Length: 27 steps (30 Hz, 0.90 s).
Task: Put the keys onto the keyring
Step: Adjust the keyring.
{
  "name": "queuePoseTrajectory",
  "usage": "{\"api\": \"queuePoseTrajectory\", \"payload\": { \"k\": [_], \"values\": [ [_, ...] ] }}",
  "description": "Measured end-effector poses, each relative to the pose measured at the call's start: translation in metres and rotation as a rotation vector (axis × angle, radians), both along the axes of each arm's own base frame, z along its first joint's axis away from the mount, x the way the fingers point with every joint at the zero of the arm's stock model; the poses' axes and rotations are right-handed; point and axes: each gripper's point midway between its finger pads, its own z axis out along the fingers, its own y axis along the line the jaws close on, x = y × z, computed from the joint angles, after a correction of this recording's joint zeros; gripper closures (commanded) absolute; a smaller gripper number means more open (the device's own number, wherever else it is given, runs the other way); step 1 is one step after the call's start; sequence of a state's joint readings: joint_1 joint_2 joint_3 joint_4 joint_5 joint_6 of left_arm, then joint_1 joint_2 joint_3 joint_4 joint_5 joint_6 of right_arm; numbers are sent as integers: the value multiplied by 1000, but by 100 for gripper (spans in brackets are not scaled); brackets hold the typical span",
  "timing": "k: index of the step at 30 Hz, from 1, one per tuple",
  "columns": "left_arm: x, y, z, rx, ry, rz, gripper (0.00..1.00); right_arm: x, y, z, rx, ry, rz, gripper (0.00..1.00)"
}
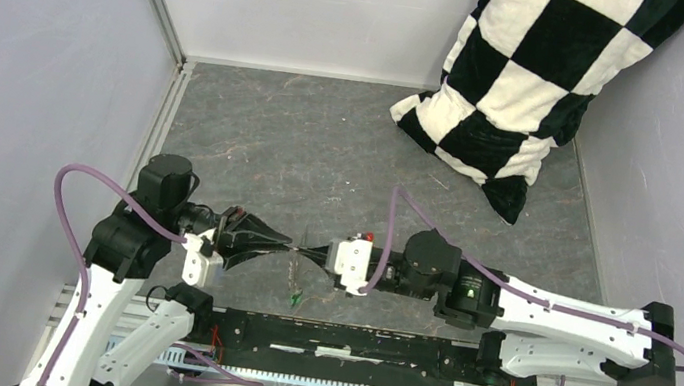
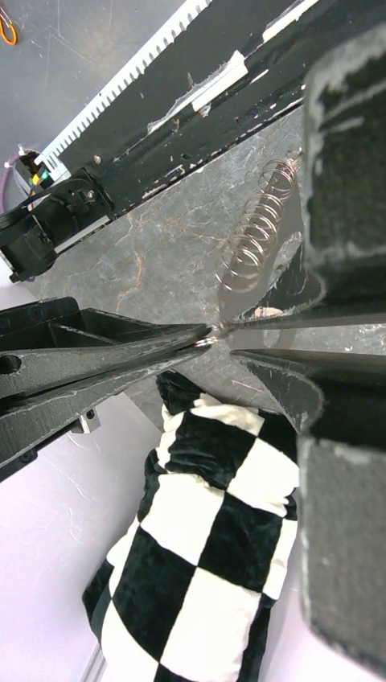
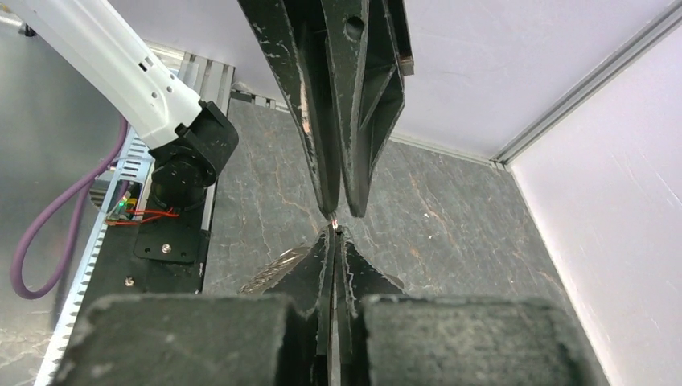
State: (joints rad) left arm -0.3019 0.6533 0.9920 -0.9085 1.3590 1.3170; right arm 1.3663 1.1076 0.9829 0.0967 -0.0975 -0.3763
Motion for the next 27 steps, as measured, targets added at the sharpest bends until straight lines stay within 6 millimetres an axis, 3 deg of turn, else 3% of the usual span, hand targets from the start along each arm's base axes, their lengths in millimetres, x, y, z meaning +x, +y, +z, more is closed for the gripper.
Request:
{"api": "queuePoseTrajectory", "payload": {
  "k": [4, 7, 17, 27],
  "values": [
    [-2, 0, 1, -1, 10, 2, 58, -3, -13, 2, 43, 0, -1, 100],
    [-2, 0, 0, 2, 28, 4, 55, -6, -14, 9, 80, 2, 12, 100],
    [-3, -2, 1, 9, 161, -7, 76, -12, -11, 13, 133, 23, 45, 100],
    [-14, -2, 7, 3, 282, -37, 76, -13, -11, 24, 201, 32, 50, 100]
  ]
}}
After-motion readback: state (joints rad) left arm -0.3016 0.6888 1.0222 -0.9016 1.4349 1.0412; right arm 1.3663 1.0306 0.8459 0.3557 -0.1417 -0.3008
